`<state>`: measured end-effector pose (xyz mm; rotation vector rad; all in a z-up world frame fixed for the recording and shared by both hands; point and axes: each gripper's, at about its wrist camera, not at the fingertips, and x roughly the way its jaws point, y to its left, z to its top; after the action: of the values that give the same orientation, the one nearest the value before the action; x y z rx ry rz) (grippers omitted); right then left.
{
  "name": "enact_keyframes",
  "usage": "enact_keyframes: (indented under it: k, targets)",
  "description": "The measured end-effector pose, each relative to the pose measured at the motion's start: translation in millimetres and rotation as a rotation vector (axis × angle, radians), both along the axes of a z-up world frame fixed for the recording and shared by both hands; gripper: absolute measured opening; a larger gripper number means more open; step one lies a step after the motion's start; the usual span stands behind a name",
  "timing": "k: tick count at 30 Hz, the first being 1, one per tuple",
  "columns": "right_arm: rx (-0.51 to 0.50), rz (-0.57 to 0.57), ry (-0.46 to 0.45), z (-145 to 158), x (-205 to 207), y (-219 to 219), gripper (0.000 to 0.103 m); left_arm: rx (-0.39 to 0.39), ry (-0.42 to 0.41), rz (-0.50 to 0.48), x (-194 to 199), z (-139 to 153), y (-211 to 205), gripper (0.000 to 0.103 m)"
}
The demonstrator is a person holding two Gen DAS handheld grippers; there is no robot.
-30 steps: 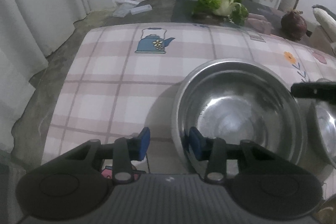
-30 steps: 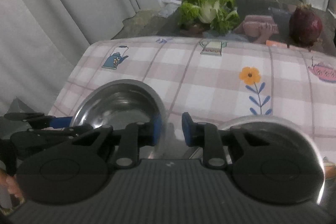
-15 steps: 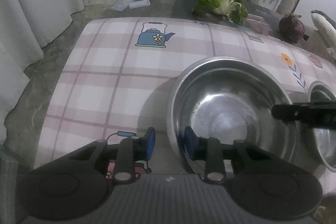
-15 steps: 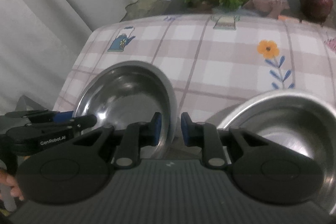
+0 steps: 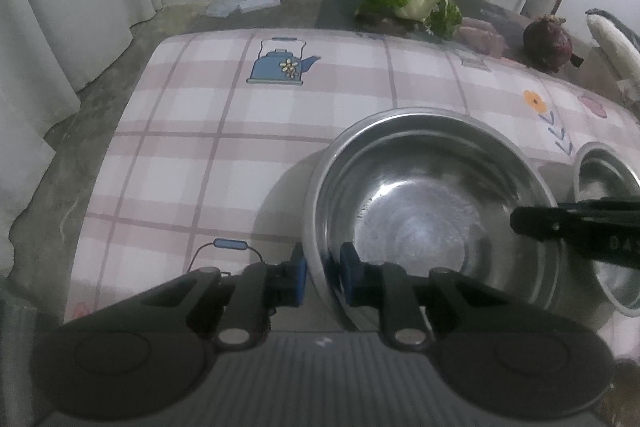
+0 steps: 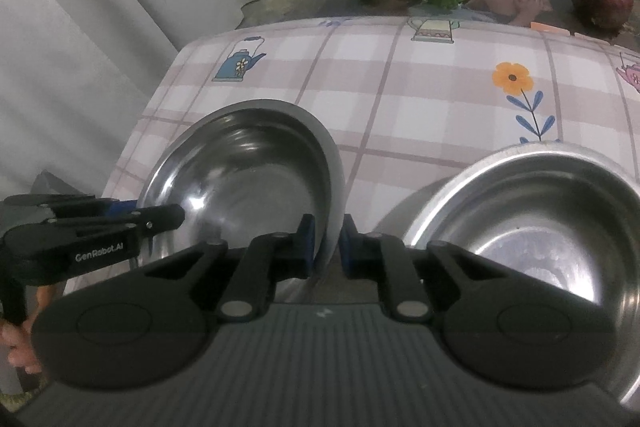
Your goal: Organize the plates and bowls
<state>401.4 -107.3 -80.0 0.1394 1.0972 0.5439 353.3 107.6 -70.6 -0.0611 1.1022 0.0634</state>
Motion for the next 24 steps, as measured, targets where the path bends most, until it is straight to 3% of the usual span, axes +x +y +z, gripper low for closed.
enact_keyframes:
  k: [6,13,24]
  targets:
    - [-0.002,0.002,-0.007,-3.9,-2.3,6.0,0.011,0.04,0.016,0.002,2.1,-5.9,-6.6,0.028]
    - [-0.002,-0.001,0.0,-4.9,-3.6,9.7,0.012,0.046,0.023,0.03,3.1,-4.3,-4.3,0.028]
    - [0.025,-0.003,-0.022,13.4,-7.2,6.8,0.012,0.06,-0.014,0.032,-5.5,22.2,-8.2,0.028]
